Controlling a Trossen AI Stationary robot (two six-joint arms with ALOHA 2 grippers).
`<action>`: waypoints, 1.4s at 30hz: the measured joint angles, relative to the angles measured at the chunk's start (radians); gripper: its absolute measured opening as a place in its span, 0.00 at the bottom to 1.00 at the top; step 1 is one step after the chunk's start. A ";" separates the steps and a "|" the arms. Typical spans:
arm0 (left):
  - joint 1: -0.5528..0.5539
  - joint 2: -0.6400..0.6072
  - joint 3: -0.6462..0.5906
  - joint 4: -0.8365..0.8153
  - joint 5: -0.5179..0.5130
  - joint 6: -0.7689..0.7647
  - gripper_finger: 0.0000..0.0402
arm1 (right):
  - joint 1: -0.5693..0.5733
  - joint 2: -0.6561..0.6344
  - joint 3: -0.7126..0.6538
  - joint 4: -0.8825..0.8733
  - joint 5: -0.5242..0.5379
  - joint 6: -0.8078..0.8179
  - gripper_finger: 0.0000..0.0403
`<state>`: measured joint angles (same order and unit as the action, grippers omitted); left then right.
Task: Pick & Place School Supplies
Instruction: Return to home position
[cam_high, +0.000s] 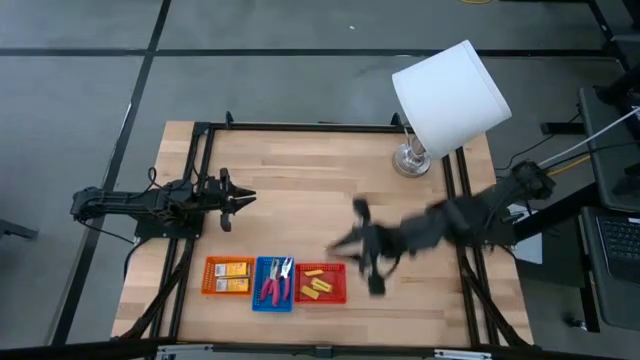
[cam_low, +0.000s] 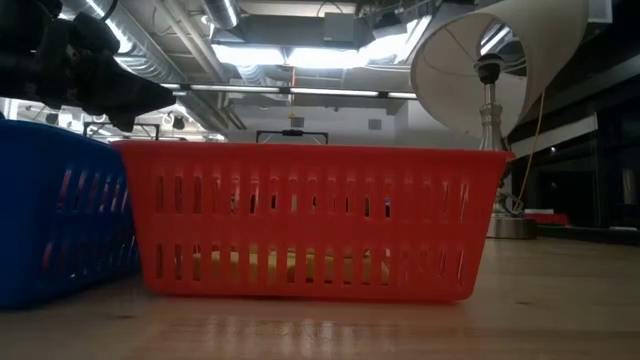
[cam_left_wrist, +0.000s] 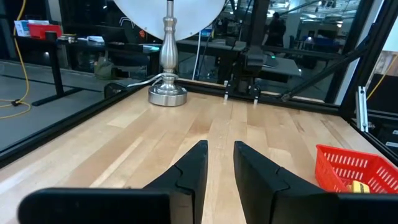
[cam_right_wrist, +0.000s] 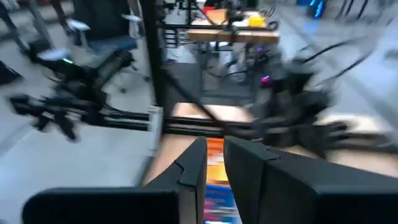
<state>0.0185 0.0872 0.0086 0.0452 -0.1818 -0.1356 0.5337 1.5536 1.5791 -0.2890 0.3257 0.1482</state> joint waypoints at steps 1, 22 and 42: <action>0.000 0.000 0.000 0.000 0.000 0.000 0.18 | -0.029 -0.031 0.000 -0.023 -0.022 -0.053 0.14; 0.000 0.000 0.000 0.003 0.000 0.000 0.18 | -0.327 -0.740 -1.156 0.640 -0.261 -0.040 0.14; 0.000 0.000 0.000 0.003 0.000 0.000 0.18 | -0.327 -1.272 -1.564 0.506 -0.342 -0.158 0.14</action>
<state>0.0185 0.0875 0.0086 0.0483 -0.1818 -0.1359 0.2066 0.2816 0.0147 0.2167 -0.0160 -0.0103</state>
